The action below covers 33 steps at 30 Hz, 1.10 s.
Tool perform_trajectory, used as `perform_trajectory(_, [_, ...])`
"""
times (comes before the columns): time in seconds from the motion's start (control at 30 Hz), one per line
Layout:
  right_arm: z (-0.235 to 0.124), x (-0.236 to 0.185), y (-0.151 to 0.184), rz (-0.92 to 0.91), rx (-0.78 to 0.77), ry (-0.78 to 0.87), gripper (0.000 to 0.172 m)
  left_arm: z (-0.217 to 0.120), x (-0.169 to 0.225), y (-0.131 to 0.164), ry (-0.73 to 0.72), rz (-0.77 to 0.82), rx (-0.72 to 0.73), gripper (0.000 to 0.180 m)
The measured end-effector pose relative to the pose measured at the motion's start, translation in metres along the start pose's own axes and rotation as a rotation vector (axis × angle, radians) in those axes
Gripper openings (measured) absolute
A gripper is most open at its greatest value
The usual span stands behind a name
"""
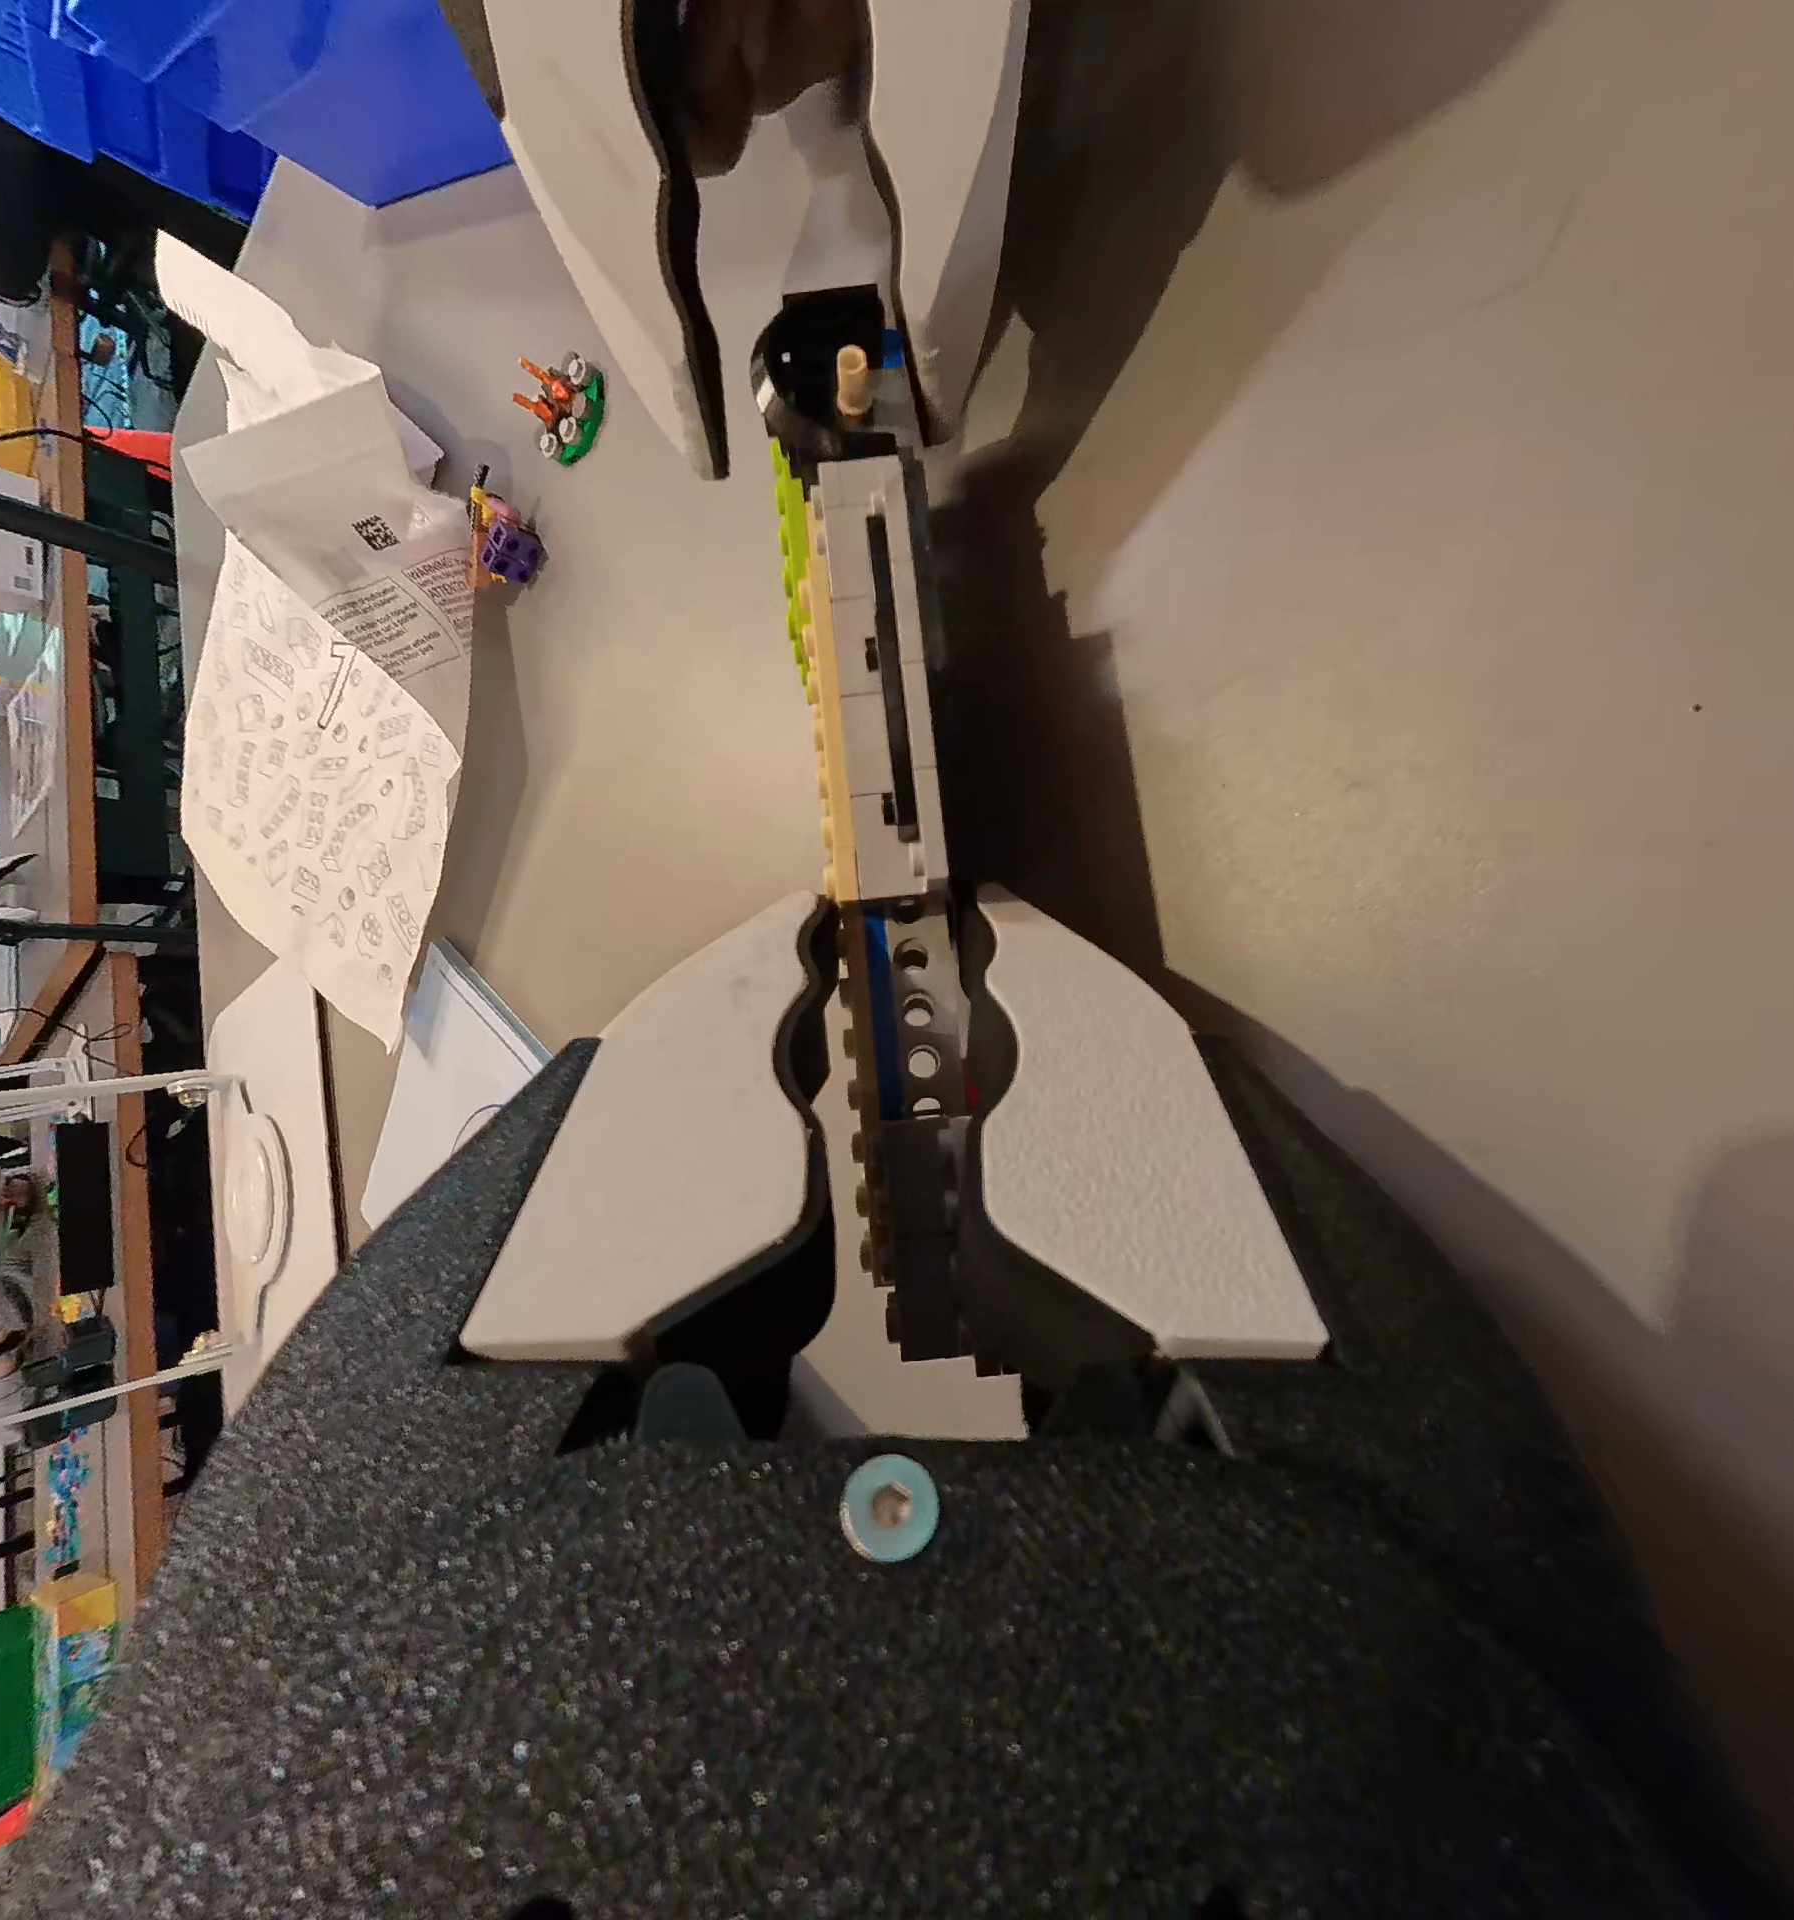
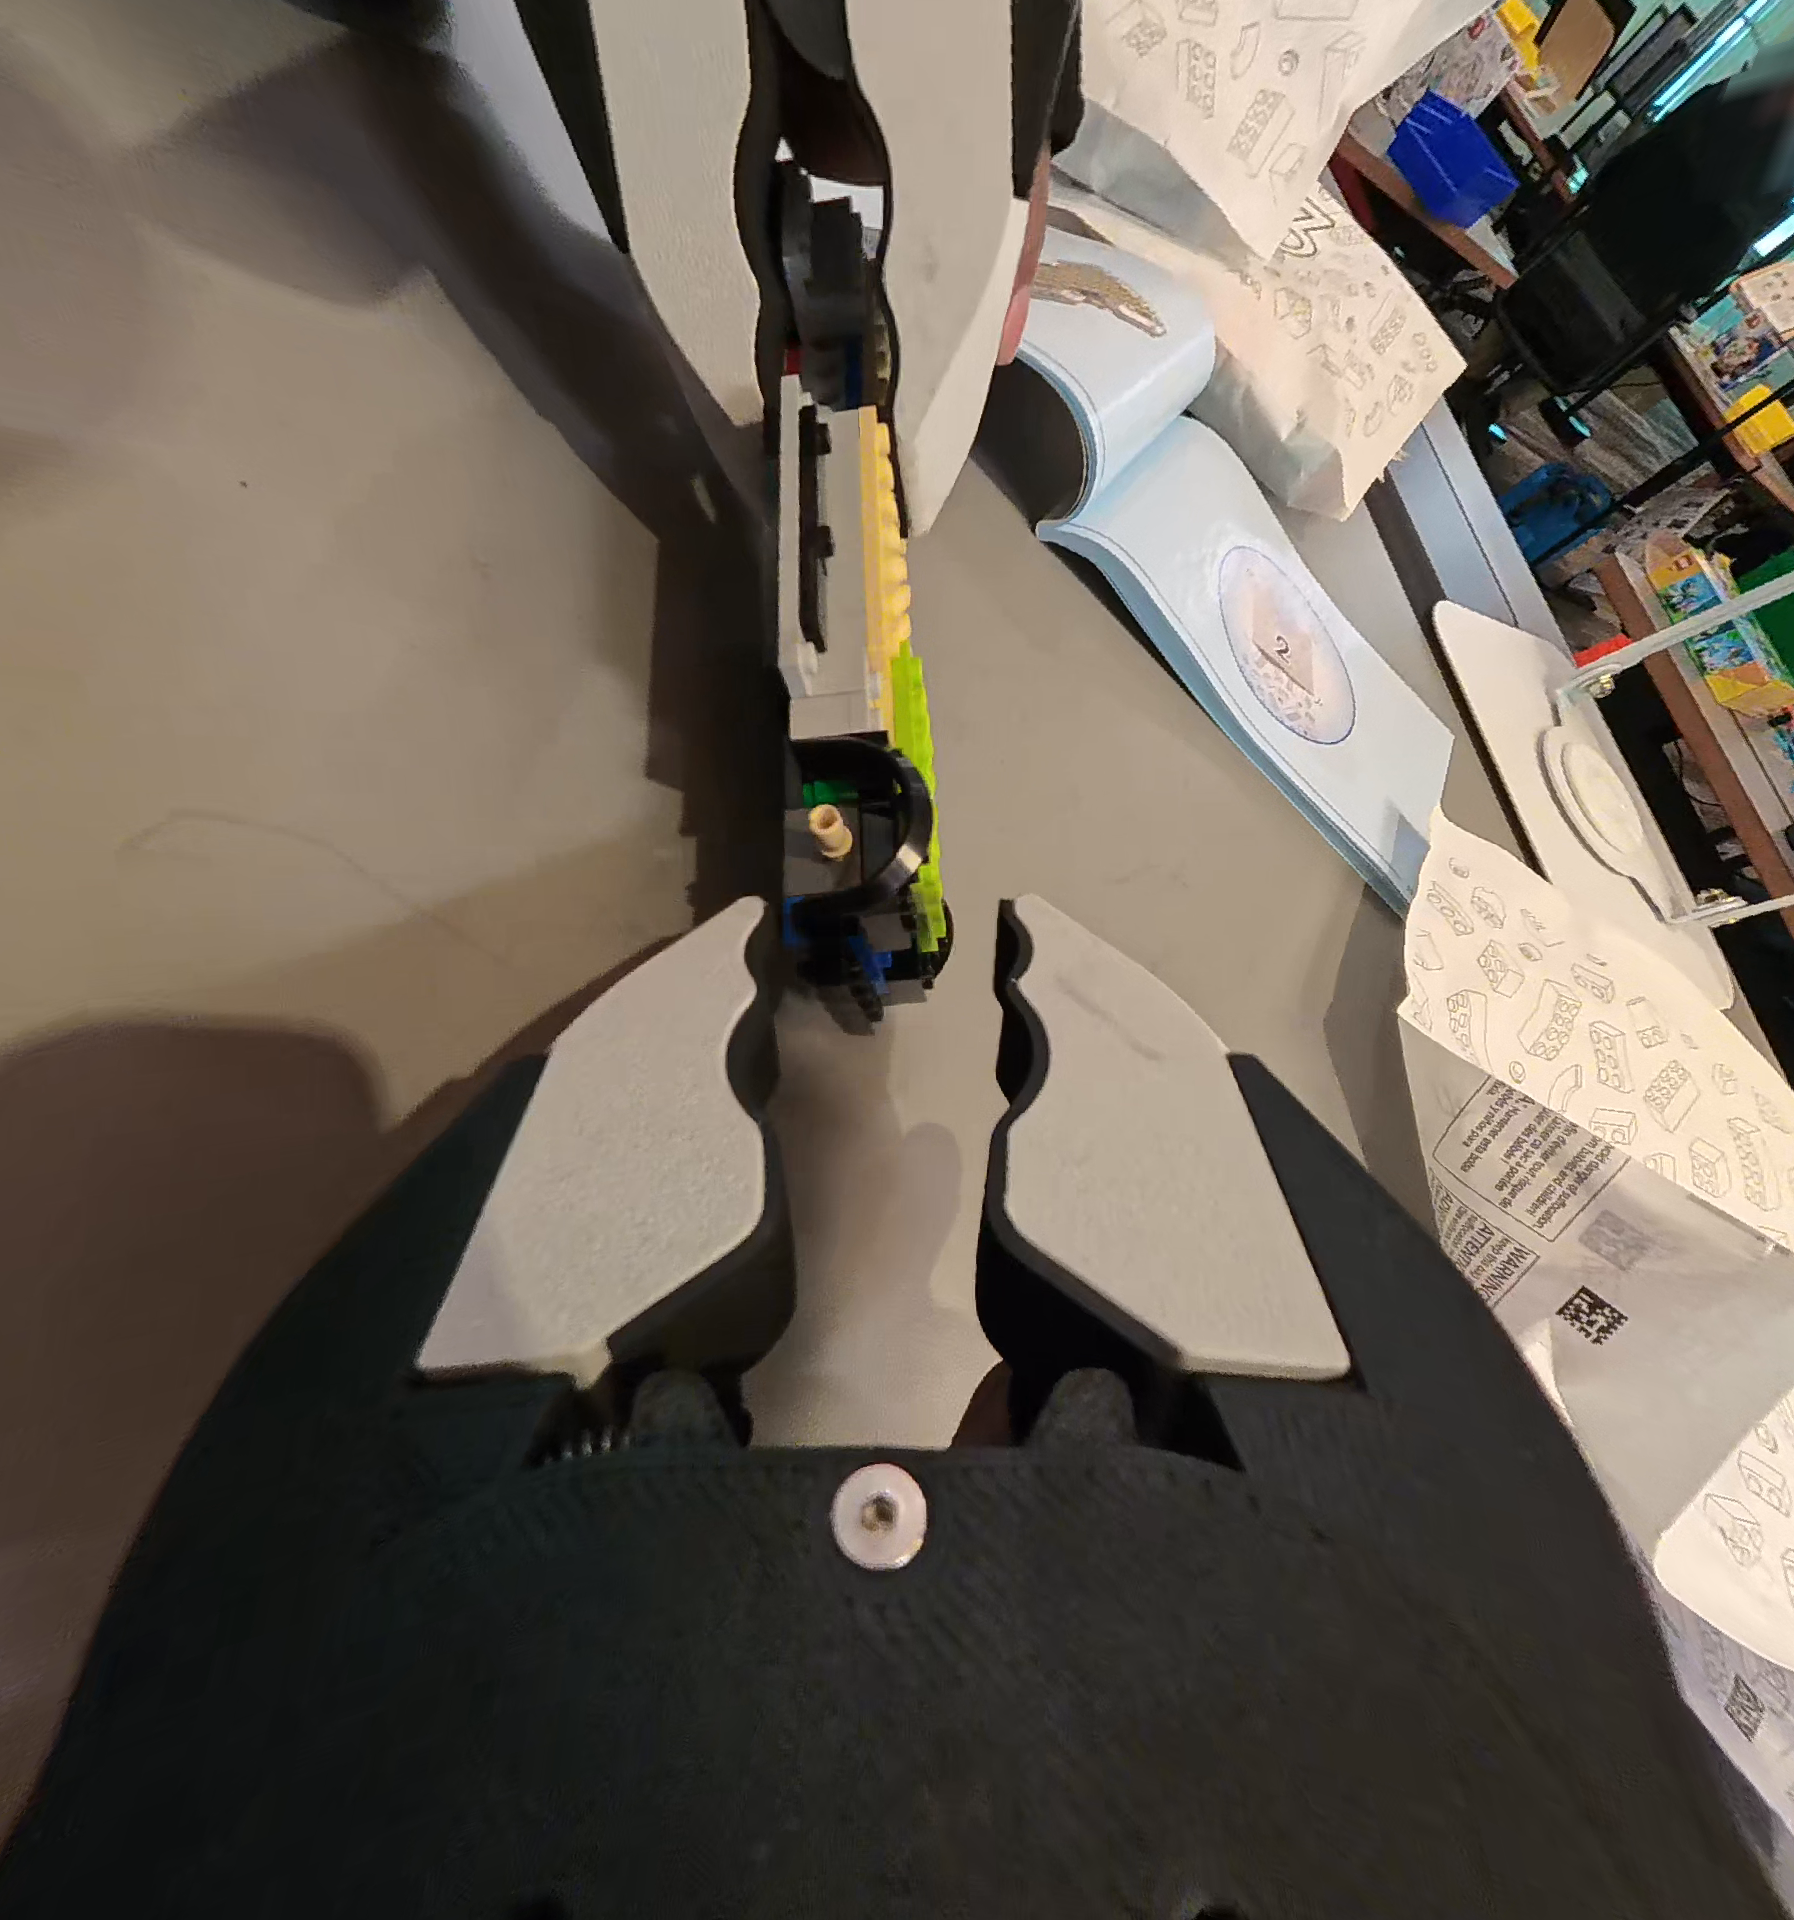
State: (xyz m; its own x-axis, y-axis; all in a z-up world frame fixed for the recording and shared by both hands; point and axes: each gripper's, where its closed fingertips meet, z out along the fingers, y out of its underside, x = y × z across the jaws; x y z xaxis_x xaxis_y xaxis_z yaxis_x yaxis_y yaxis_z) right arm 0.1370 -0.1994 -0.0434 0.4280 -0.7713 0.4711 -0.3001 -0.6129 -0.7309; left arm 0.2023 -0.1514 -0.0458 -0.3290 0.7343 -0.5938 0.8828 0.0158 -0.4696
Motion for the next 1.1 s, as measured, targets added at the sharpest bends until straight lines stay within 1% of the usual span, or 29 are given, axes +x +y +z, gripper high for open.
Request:
perform_trajectory(0.03, [0.0, 0.001, 0.0, 0.001, -0.001, 0.003, 0.039, 0.0, -0.001, 0.0, -0.007, 0.007, -0.002, 0.022])
perform_trajectory(0.23, [0.0, -0.001, -0.001, 0.003, 0.002, -0.006, 0.039, 0.001, -0.004, 0.0, -0.055, 0.061, -0.018, 0.022])
perform_trajectory(0.47, [0.002, -0.004, -0.001, 0.027, 0.003, -0.024, 0.039, 0.001, -0.004, -0.002, -0.06, 0.075, -0.011, 0.022])
perform_trajectory(0.67, [0.002, -0.001, -0.001, 0.027, 0.001, -0.005, 0.038, 0.002, -0.004, -0.002, -0.065, 0.081, -0.011, 0.022])
perform_trajectory(0.9, [0.0, -0.003, -0.007, 0.016, 0.032, -0.006, 0.035, 0.002, -0.006, -0.001, -0.087, 0.108, -0.028, 0.022])
perform_trajectory(1.1, [-0.001, -0.005, -0.01, 0.053, 0.042, -0.025, 0.031, 0.003, -0.008, 0.0, -0.123, 0.159, -0.056, 0.022])
